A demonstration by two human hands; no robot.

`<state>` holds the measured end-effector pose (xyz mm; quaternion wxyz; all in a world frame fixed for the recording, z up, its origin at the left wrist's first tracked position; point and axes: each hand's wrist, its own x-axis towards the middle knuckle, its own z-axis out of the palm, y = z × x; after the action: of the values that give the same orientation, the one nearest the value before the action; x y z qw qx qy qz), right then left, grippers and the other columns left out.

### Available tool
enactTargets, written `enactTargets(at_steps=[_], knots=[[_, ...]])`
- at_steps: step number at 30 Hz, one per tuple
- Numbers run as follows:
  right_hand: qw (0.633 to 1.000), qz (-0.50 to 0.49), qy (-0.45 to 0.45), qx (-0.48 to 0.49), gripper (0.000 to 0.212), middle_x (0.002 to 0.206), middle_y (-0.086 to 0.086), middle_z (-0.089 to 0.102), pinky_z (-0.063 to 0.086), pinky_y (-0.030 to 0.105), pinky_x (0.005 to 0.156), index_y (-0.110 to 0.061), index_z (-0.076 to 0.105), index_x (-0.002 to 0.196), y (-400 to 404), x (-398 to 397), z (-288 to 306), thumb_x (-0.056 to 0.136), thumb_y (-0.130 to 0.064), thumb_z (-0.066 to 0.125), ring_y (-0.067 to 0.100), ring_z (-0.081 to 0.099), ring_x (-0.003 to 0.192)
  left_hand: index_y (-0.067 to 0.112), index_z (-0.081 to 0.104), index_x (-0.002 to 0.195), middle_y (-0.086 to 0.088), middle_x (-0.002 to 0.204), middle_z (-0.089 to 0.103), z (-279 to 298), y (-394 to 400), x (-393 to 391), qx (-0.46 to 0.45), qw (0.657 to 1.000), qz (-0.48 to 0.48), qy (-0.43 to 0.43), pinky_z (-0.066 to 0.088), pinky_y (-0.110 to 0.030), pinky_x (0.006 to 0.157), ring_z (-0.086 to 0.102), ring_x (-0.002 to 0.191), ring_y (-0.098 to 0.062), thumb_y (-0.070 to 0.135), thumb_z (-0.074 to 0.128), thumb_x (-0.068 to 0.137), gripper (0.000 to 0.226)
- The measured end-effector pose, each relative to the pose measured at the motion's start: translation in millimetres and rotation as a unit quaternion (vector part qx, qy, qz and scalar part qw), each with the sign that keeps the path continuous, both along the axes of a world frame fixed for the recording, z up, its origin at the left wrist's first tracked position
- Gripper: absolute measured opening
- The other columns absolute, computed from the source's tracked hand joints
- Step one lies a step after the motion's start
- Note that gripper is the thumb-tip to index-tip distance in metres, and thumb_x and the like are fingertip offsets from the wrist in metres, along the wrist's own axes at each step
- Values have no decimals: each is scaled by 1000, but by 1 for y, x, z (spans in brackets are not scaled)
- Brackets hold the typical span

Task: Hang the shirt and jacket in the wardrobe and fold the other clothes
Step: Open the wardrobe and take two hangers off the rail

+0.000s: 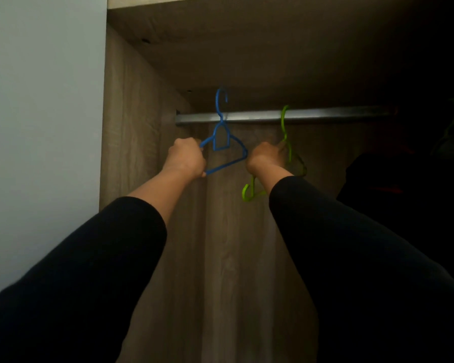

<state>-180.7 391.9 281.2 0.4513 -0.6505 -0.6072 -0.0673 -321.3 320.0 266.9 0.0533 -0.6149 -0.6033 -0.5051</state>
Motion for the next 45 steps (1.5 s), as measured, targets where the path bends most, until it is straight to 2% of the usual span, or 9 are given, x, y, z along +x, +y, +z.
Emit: enactTargets(at_steps=[3, 6, 13, 21, 26, 30, 35, 38, 45], knots=[[1000, -18, 20, 16, 61, 158, 19, 4, 16, 43, 118, -9, 17, 150, -12, -5, -2, 96, -13, 44, 33, 9, 146, 7, 58, 121, -12, 102, 66, -5, 4, -8, 0, 1000, -26, -17, 59, -40, 73, 70, 79, -26, 11, 53, 94, 28], [998, 5, -10, 56, 67, 159, 13, -7, 6, 40, 119, -11, 3, 152, -18, -7, 0, 97, -7, 41, 29, -3, 147, 7, 58, 121, -14, 104, 66, -9, 2, -16, 6, 1000, -30, 0, 59, -42, 74, 70, 78, -28, 9, 50, 95, 27], [989, 81, -74, 98, 66, 159, 14, -1, 12, 38, 120, -5, 7, 152, -39, -31, 1, 96, -5, 41, 28, 2, 148, 6, 58, 120, -15, 98, 69, -18, -20, -27, 35, 998, -51, 5, 58, -42, 78, 72, 75, -30, 13, 42, 98, 29], [985, 128, -29, 112, 72, 158, 12, 13, 18, 36, 119, -4, 13, 151, -57, -48, -9, 91, -1, 51, 27, 13, 146, 10, 57, 123, -11, 97, 70, -22, -68, -32, 43, 996, -52, 66, 58, -38, 77, 72, 67, -25, 18, 42, 99, 29], [977, 160, 25, 137, 52, 141, 15, 42, 42, 43, 105, -7, 40, 138, -68, -50, -16, 88, 2, 51, 33, 41, 131, 12, 57, 124, -9, 101, 70, -23, -98, -38, 35, 993, -20, 109, 58, -36, 78, 72, 67, -23, 19, 40, 100, 30], [972, 199, 50, 111, 52, 135, 16, 46, 49, 47, 96, -13, 40, 138, -80, -50, -22, 88, 0, 52, 36, 48, 123, 12, 54, 130, -10, 104, 69, -27, -117, -35, 20, 993, 8, 120, 58, -37, 79, 72, 71, -25, 20, 39, 100, 33], [966, 237, 47, 92, 50, 132, 17, 49, 47, 46, 98, -13, 39, 137, -92, -45, -23, 90, 1, 47, 36, 51, 121, 15, 57, 125, -6, 100, 70, -34, -142, -27, 34, 990, 54, 126, 58, -33, 76, 70, 67, -22, 20, 40, 99, 31], [959, 263, 31, 101, 46, 133, 17, 49, 44, 39, 102, -8, 44, 134, -104, -44, -25, 89, 1, 49, 34, 49, 123, 21, 58, 123, -5, 103, 70, -41, -159, -30, 34, 980, 117, 157, 55, -40, 83, 69, 80, -26, 26, 41, 97, 32], [927, 360, 2, 101, 31, 127, 17, 52, 41, 36, 98, -7, 53, 124, -142, -44, -48, 93, -14, 55, 32, 50, 119, 31, 59, 116, 0, 99, 69, -67, -230, -31, 12, 961, 239, 141, 55, -40, 80, 67, 86, -24, 33, 37, 96, 29]])
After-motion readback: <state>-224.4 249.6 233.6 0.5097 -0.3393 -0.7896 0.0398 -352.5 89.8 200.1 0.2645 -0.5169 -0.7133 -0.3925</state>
